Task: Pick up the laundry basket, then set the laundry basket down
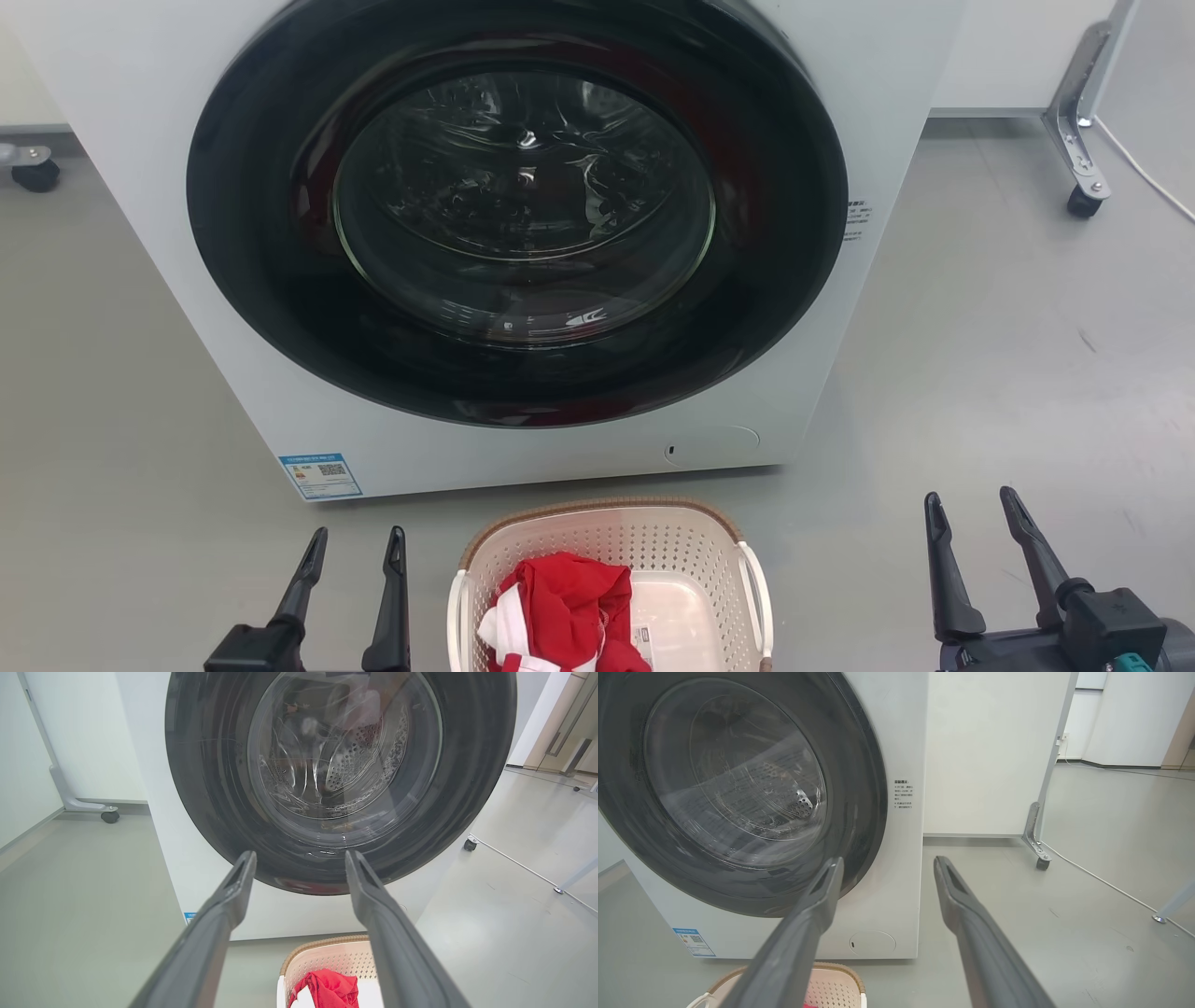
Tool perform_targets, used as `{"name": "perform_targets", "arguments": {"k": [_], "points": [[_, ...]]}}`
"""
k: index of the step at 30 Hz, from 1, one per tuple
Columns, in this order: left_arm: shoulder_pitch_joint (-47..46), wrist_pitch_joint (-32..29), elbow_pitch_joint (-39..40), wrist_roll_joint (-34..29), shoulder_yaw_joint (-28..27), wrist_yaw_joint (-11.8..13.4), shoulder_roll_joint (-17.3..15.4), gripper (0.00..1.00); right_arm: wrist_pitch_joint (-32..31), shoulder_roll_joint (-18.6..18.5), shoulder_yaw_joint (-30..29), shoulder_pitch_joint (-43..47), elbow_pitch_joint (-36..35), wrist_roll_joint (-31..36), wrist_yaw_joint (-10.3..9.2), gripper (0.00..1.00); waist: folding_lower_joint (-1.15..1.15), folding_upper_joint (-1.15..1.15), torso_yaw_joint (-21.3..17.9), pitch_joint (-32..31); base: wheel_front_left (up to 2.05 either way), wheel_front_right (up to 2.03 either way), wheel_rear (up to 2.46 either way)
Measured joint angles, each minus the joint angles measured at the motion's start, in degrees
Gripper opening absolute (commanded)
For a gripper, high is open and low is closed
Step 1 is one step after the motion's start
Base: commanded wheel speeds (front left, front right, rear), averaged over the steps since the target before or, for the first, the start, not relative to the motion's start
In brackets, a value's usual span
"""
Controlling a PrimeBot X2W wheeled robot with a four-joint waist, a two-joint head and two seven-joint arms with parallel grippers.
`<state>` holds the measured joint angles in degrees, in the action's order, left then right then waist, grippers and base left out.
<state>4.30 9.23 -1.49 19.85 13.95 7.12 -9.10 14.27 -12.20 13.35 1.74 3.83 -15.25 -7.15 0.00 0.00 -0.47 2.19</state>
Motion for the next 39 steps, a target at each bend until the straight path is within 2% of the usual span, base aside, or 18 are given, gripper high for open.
{"name": "perform_targets", "arguments": {"k": [15, 16, 25, 39], "points": [[0.85, -2.19, 0.43, -1.9, -0.94, 0.0, 1.51, 1.0, -0.66, 0.46, -1.32, 0.11, -0.65, 1.18, 0.0, 1.0, 0.0, 0.0, 0.05, -0.27, 0.0, 0.0, 0.0], [0.86, -2.52, 0.29, -1.89, -0.96, 0.0, 1.67, 0.0, -0.64, 0.52, -1.31, 0.14, -0.54, 1.15, 0.01, 0.0, 0.0, 0.0, 0.07, -0.29, 0.0, 0.0, 0.0], [1.19, -2.94, -2.0, -0.77, -1.15, -0.6, 2.09, 0.0, -1.15, 1.58, -1.68, 1.21, 2.01, -0.35, 0.6, 0.0, 0.0, 0.0, 0.08, -0.35, 0.0, 0.0, 0.0], [0.83, -5.13, -3.85, 10.73, -4.16, -2.55, 2.69, 0.0, -4.35, 2.8, -4.61, 0.32, 3.72, -12.09, 2.48, 0.0, 0.0, 0.0, 0.14, -0.62, 0.0, 0.0, 0.0]]}}
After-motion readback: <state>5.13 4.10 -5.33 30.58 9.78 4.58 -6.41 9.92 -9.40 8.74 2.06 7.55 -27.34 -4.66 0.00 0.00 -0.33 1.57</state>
